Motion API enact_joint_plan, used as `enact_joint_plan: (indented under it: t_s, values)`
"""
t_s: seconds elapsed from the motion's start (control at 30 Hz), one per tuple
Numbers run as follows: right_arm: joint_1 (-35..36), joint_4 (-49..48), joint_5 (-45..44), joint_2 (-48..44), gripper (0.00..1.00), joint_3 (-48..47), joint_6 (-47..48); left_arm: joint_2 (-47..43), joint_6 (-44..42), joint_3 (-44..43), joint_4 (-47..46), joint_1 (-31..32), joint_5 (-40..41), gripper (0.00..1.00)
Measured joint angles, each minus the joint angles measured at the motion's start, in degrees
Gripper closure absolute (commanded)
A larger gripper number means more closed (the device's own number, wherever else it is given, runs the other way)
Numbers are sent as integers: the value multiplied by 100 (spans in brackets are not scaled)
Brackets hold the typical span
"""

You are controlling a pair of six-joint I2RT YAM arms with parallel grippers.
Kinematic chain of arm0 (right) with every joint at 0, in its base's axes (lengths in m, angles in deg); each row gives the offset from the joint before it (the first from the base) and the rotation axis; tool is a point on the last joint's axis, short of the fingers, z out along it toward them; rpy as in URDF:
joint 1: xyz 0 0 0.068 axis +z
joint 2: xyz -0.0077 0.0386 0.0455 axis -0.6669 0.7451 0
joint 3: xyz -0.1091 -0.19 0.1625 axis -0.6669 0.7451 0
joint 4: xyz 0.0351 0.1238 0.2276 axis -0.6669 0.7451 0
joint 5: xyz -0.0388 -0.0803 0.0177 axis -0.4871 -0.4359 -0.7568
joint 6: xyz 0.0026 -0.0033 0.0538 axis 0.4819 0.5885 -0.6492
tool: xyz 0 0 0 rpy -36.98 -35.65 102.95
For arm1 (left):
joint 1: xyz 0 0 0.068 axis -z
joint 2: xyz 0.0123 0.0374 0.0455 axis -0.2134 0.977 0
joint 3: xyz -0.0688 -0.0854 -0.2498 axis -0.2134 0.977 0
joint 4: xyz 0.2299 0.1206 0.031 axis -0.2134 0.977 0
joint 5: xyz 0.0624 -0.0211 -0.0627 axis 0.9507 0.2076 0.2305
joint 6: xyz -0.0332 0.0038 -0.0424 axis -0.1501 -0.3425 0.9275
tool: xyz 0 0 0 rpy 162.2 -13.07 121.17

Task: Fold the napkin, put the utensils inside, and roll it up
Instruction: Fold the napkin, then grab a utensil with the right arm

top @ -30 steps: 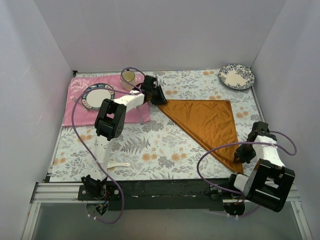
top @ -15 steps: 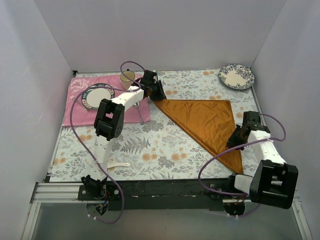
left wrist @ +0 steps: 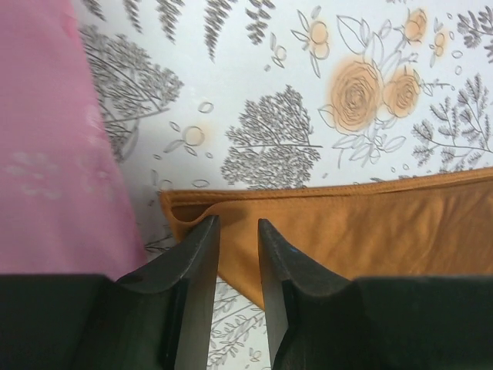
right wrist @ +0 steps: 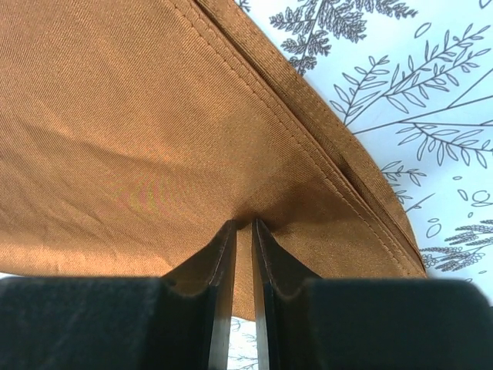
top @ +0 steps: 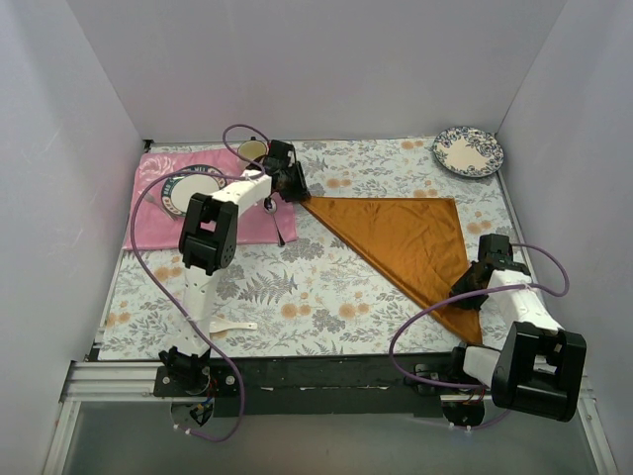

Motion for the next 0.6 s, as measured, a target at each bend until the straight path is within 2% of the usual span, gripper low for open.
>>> enact_joint_plan:
  t_s: [0.17, 0.27, 0.3, 0.37, 0.4, 0.5, 0.6]
  values:
    - [57, 4, -81, -4, 73, -81, 321, 2, -103, -385, 343, -48, 20, 64]
    - [560, 66, -247, -11, 68, -455, 669, -9, -94, -1043, 660, -11, -4, 57]
    - [824, 48, -264, -22, 63, -632, 772, -28, -85, -1266, 723, 0, -7, 54]
    - [1399, -46, -258, -55, 58, -1012, 1078, -162, -13, -1537, 870, 0, 28, 42]
    - [1722, -181, -181, -79, 47, -1176, 1224, -319, -4, -1565, 966, 9, 101, 37]
    - [2754, -647, 50, -57, 36, -1582, 1703, -1193, 46, -1145, 1200, 20, 466, 23]
    - [3939, -1095, 284, 321, 32, -1945, 2111, -2761, 101, 20, 1294, -68, 951, 18]
